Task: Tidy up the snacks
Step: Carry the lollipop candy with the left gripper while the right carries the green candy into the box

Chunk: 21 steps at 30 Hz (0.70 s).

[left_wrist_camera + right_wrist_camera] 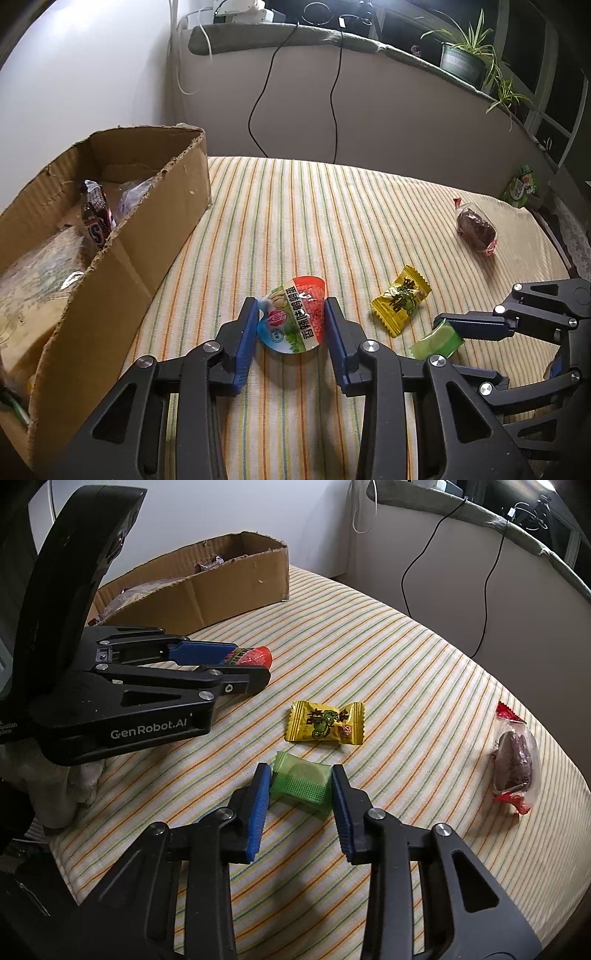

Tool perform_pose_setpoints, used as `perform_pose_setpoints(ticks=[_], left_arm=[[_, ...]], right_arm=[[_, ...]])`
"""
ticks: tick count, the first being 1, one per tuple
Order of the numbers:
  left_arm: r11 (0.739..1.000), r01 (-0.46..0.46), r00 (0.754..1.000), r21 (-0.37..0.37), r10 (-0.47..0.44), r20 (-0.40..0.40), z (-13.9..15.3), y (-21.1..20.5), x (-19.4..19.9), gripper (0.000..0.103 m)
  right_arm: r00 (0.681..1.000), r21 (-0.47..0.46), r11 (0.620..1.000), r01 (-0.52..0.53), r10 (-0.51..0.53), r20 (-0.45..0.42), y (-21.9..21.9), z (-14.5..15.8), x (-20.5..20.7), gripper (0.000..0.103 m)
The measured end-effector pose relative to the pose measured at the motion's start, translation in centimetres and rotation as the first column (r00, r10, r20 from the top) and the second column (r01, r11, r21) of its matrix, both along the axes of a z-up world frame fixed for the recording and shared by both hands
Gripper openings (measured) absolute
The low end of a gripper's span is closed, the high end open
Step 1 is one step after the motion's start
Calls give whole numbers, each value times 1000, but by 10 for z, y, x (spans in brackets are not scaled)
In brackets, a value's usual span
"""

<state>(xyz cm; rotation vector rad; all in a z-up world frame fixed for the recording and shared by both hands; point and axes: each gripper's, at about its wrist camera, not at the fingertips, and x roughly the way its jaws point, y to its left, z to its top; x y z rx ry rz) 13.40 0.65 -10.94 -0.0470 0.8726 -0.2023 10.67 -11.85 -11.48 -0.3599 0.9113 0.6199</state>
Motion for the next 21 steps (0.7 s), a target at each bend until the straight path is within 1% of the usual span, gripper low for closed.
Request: perform_pose_setpoints(ticks=[9,15,21], left_arm=[[1000,1,1000,3,-1,28,6,3,-13,34],[1000,3,999,7,-3,41,10,1,-24,34],[1000,0,998,10,-1,65,21,5,-37,34]], right_arm=[[1000,16,1000,14,-14,0,-6,4,-5,33],[1000,21,1000,18,-19,14,-7,10,-10,33],[999,32,999,33,-34,19,-12,15,-15,33]])
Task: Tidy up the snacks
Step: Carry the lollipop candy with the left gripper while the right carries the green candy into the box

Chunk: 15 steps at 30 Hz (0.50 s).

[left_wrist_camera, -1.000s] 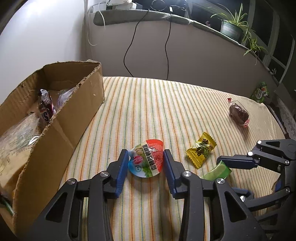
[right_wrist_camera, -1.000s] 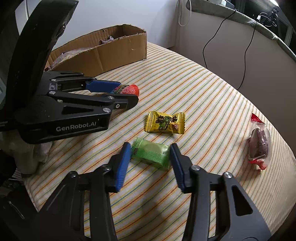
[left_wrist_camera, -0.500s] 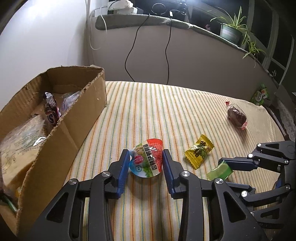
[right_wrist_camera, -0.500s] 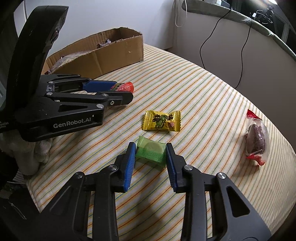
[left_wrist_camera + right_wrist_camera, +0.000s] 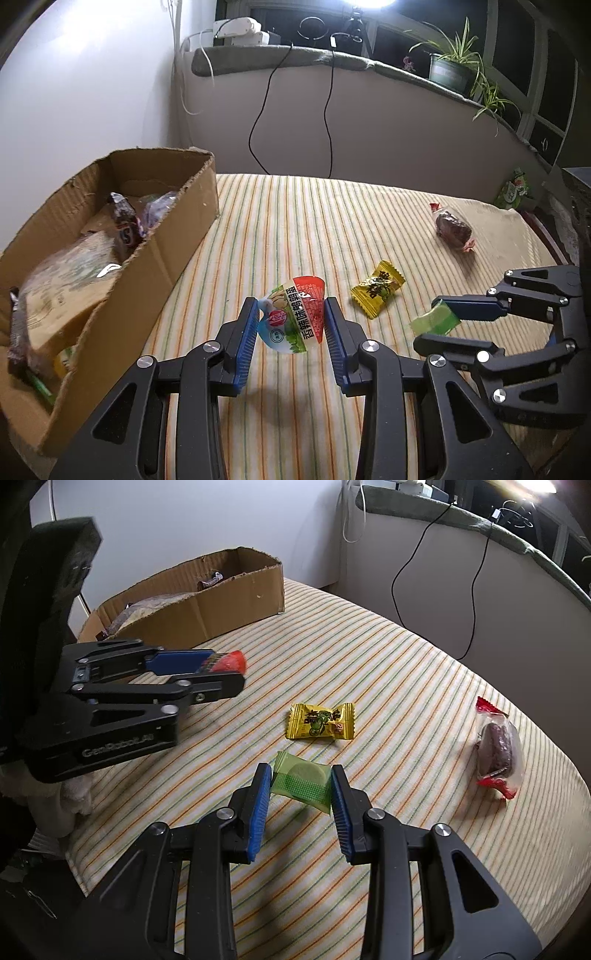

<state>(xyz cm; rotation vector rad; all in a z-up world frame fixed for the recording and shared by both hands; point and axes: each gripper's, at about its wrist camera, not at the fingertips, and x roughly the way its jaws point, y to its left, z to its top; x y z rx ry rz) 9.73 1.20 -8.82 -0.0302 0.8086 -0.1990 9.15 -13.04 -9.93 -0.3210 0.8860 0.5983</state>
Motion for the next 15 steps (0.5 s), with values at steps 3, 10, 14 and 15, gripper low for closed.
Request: perform_pose_setpoints(ticks=[3,10,14,15], left_arm=[[1000,-3,1000,0,3,19,6,2,-6,34],[1000,-15,998,-4,15,54,20,7,-16,34],[1000,-31,997,-2,31,72,27,14,-21,34],[999,-36,996,-3,36,76,29,17,-21,34]], right_arm=[[1000,13,1000,6,-6,0,-3,4,-3,33],[1000,22,1000,0,0,21,2,16,-9,33],[999,31,1000,-6,5,32,10,23,-7,33],[999,34,999,-8,7,34,12,25,-6,33]])
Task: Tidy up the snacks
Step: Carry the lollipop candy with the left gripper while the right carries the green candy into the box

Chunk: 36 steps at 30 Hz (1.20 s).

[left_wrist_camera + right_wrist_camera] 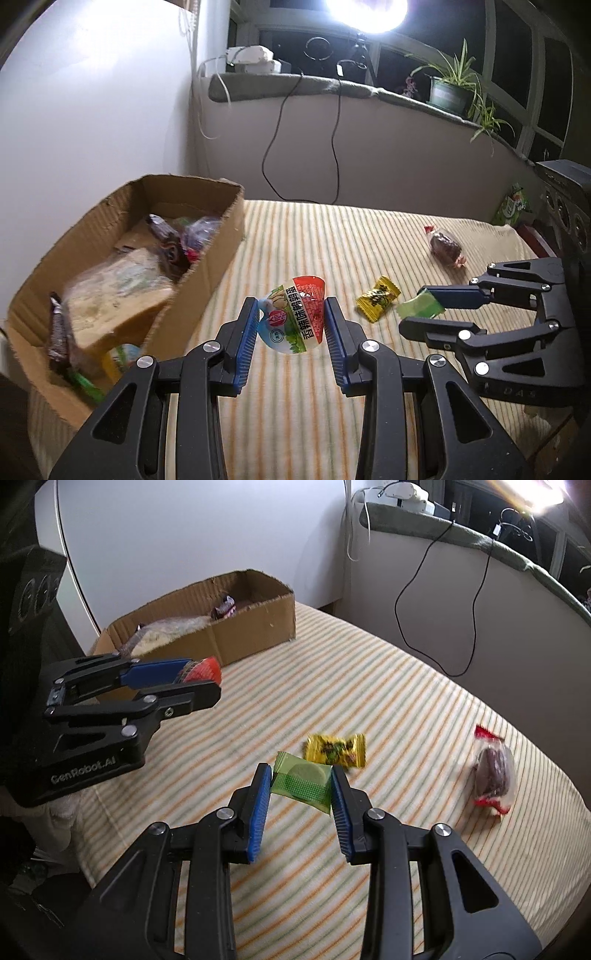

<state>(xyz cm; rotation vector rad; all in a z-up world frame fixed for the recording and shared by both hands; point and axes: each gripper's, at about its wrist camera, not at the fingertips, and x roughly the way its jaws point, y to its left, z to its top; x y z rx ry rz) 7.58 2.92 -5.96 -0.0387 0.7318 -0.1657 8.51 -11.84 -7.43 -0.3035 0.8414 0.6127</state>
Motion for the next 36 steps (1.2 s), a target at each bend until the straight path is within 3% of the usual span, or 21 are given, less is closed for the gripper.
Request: perform_pose_setpoints(ticks=[25,36], left_arm=[[986,-166,986,4,166,27,12,92,-12,34],[980,-199,980,9,199,19,11,114,-7,34]], right_arm=[[989,44,990,-133,130,68,106,41,45,33],[982,62,981,-185,182,59,158,43,78,33]])
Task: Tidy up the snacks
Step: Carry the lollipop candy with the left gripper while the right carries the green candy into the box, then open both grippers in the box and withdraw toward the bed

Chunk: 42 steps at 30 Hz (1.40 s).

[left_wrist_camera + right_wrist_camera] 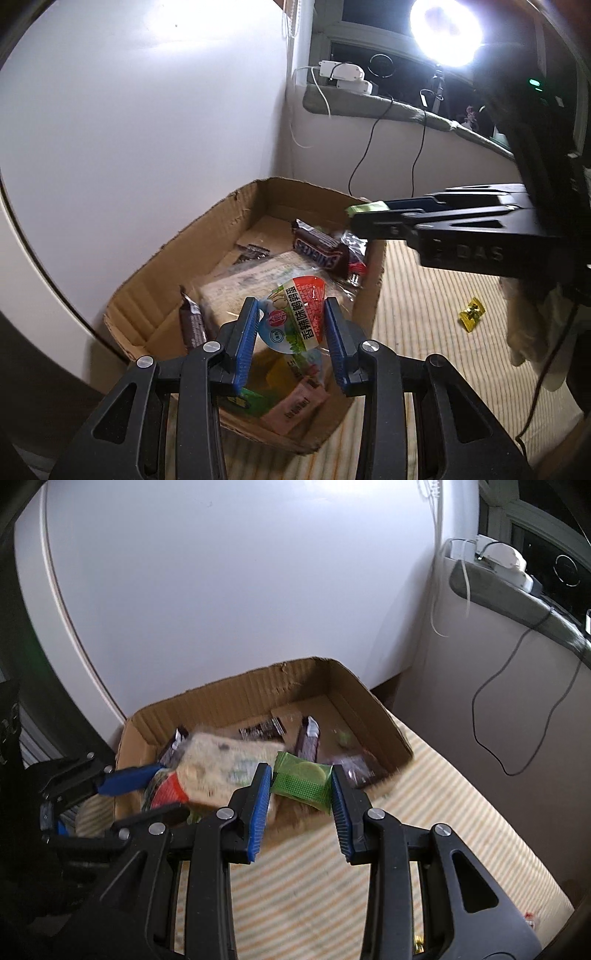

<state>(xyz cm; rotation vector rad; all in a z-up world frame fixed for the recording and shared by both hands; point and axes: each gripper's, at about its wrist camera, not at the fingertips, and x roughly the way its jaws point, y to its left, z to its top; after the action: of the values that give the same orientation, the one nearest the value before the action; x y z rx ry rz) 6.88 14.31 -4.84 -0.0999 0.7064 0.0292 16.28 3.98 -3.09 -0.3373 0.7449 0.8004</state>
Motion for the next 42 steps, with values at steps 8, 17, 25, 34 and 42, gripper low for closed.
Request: perform_pose_setpoints(ticks=[8,17,25,34,42], left_arm=[[1000,-4,1000,2,4,0,1,7,6,34],[1000,-6,1000,0,6,-7,-1,15,11,35],[1000,-9,1000,1,9,-10,-2,16,15,38],[1000,-23,1000,8,23,-1,-1,16,16,58],[1000,-23,1000,18,23,3,1,14,14,63]], right_arm=[[1000,0,1000,-13,13,-14,29,-4,26,33],[999,-2,1000,-18,18,-43,51,-15,50,33],[999,-2,1000,-23,23,-47,60,-19,55,36],[1000,-10,1000,-12,12,-25,59,-19,54,64],[1000,-4,1000,10,-10,-10,49,-15,49,89]])
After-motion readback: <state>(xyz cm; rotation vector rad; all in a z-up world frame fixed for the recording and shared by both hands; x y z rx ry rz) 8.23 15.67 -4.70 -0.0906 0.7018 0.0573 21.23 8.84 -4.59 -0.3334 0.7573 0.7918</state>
